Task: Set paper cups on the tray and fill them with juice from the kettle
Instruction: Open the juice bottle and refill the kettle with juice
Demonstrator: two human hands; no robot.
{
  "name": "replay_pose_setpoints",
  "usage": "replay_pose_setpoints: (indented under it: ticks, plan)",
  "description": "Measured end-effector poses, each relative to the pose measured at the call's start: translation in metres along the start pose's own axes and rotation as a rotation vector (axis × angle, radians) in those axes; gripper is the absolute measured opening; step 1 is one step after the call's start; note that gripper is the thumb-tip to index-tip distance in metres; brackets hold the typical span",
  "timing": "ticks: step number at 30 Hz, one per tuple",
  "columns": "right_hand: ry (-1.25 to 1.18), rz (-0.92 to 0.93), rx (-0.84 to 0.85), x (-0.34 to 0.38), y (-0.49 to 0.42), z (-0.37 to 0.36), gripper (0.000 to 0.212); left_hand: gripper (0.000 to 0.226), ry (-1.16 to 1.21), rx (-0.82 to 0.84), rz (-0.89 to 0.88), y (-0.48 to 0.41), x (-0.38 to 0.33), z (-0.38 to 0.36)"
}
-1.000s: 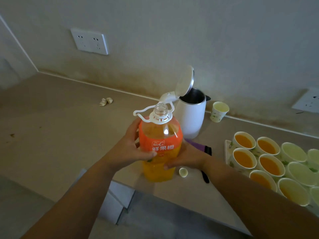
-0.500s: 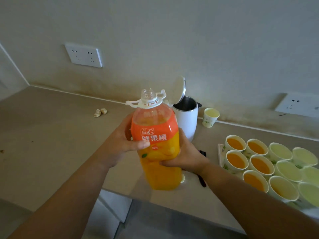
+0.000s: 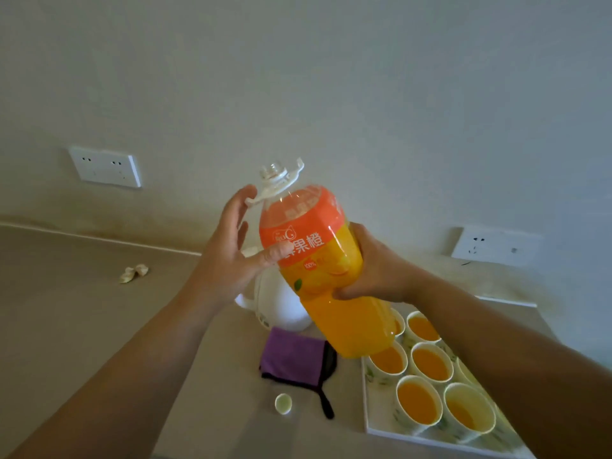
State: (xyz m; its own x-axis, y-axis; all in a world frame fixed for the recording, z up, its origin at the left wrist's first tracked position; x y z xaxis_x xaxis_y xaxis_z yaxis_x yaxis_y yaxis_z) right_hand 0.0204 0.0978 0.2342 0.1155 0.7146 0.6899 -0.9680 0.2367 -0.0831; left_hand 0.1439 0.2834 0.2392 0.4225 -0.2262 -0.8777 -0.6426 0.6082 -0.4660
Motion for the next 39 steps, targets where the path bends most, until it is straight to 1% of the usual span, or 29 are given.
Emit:
replay_pose_setpoints:
  ticks: [2, 5, 7, 10, 13, 14, 17, 19, 21, 25, 29, 33, 36, 39]
  plan:
    - [0.050, -0.002, 0.025, -0.014, -0.002, 0.015, 0.102, 0.097, 0.017, -0.054, 0.031, -0.002, 0.007, -0.023]
    - [0.122, -0.007, 0.085, -0.033, -0.006, 0.034, 0.101, 0.078, 0.122, -0.155, 0.098, -0.003, 0.018, -0.060]
    - [0.164, -0.009, 0.121, -0.046, -0.010, 0.044, 0.102, 0.079, 0.134, -0.249, 0.124, -0.004, 0.026, -0.080]
    - [0.235, -0.021, 0.172, -0.066, -0.016, 0.054, 0.104, 0.086, 0.165, -0.331, 0.167, -0.003, 0.036, -0.110]
    - [0.283, -0.040, 0.204, -0.081, -0.019, 0.062, 0.104, 0.103, 0.165, -0.351, 0.245, -0.001, 0.046, -0.136]
    - [0.303, -0.044, 0.211, -0.084, -0.020, 0.065, 0.103, 0.104, 0.179, -0.359, 0.268, 0.000, 0.050, -0.143]
    - [0.378, -0.059, 0.234, -0.095, -0.023, 0.069, 0.102, 0.098, 0.240, -0.390, 0.331, -0.001, 0.060, -0.159]
    - [0.432, -0.071, 0.254, -0.101, -0.026, 0.069, 0.103, 0.084, 0.238, -0.420, 0.351, -0.001, 0.068, -0.166]
    - [0.469, -0.091, 0.273, -0.105, -0.028, 0.070, 0.104, 0.078, 0.235, -0.439, 0.366, -0.002, 0.074, -0.171]
    - [0.508, -0.126, 0.305, -0.107, -0.038, 0.071, 0.106, 0.089, 0.251, -0.465, 0.419, -0.006, 0.086, -0.172]
    - [0.579, -0.141, 0.337, -0.105, -0.047, 0.070, 0.106, 0.094, 0.291, -0.459, 0.463, -0.009, 0.098, -0.172]
    - [0.648, -0.165, 0.373, -0.104, -0.058, 0.066, 0.105, 0.108, 0.362, -0.471, 0.515, -0.010, 0.111, -0.169]
    - [0.674, -0.180, 0.387, -0.103, -0.066, 0.063, 0.105, 0.108, 0.389, -0.474, 0.527, -0.012, 0.115, -0.166]
    - [0.687, -0.197, 0.409, -0.102, -0.071, 0.059, 0.104, 0.101, 0.418, -0.485, 0.535, -0.015, 0.121, -0.163]
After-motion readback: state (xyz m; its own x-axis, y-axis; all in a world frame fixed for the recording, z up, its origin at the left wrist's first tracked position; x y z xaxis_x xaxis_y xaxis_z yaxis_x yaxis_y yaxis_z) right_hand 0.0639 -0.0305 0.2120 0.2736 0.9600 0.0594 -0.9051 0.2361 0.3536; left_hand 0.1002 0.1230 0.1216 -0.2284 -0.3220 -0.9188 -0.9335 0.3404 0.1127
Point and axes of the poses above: each hand's wrist, its own y-axis away from the middle knuckle, its own z-axis out of the back of the hand, x = y × z, the point moved 4 cm from there along -y, towards the middle knuckle, and after that the axes turned 3 degrees about y, right-handed, at the moved point
